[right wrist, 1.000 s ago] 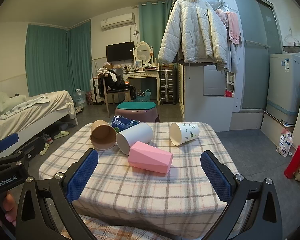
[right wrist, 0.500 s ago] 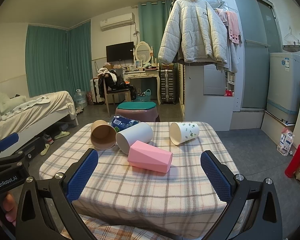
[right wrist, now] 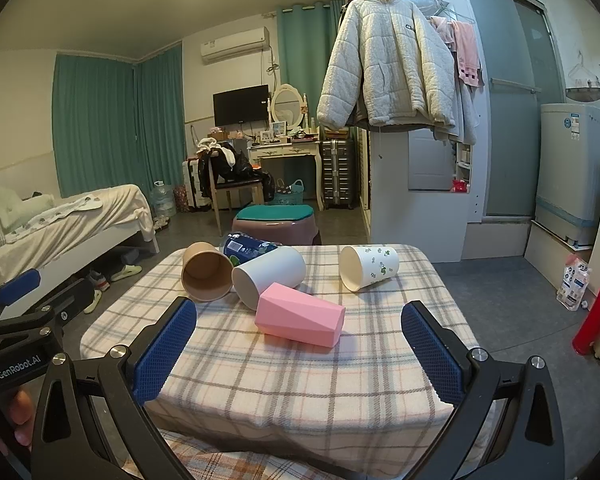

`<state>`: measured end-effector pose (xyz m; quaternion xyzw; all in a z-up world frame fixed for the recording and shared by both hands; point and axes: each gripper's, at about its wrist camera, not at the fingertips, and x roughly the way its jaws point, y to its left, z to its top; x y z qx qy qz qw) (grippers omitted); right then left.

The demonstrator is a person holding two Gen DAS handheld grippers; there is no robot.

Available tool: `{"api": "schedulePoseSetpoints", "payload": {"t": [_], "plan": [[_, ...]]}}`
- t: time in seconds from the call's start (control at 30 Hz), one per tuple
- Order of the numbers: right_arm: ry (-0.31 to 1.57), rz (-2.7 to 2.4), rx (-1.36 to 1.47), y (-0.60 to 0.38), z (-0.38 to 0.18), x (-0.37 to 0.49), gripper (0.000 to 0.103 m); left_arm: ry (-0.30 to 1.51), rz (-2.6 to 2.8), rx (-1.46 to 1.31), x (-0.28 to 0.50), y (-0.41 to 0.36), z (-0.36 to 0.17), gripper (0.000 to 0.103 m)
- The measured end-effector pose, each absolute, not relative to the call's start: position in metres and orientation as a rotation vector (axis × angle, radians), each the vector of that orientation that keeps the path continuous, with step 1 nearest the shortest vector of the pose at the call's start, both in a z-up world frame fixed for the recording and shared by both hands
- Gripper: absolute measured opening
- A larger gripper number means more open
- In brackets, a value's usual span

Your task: Flip cup upside down

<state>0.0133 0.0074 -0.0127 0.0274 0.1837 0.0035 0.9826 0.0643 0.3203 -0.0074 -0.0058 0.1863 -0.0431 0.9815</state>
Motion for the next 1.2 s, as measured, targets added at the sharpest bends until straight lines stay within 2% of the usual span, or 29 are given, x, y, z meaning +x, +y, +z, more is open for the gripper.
{"api": "schedulePoseSetpoints", "payload": {"t": [0.37, 0.63, 0.83, 1.03, 1.2], "plan": [[0.360, 0.020, -0.018, -0.021, -0.004, 0.024, 0.103, 0.399, -0.039, 0.018, 0.077, 0.310, -0.011, 0.103], [0.411, 0.046, -0.291, -0.073, 0.005, 0.084, 0.103, 0.468, 0.029, 0.005, 0.125, 0.283, -0.021, 0.103], [0.549, 0.184, -0.576, -0.089, -0.021, 0.153, 0.103, 0.530, 0.065, -0.012, 0.166, 0.255, -0.033, 0.103], [0.692, 0.290, -0.843, -0.090, -0.070, 0.223, 0.103, 0.584, 0.093, -0.004, 0.204, 0.235, -0.049, 0.103], [0.718, 0.339, -1.016, -0.079, -0.095, 0.263, 0.102, 0.620, 0.109, 0.005, 0.227, 0.229, -0.062, 0.103]]}}
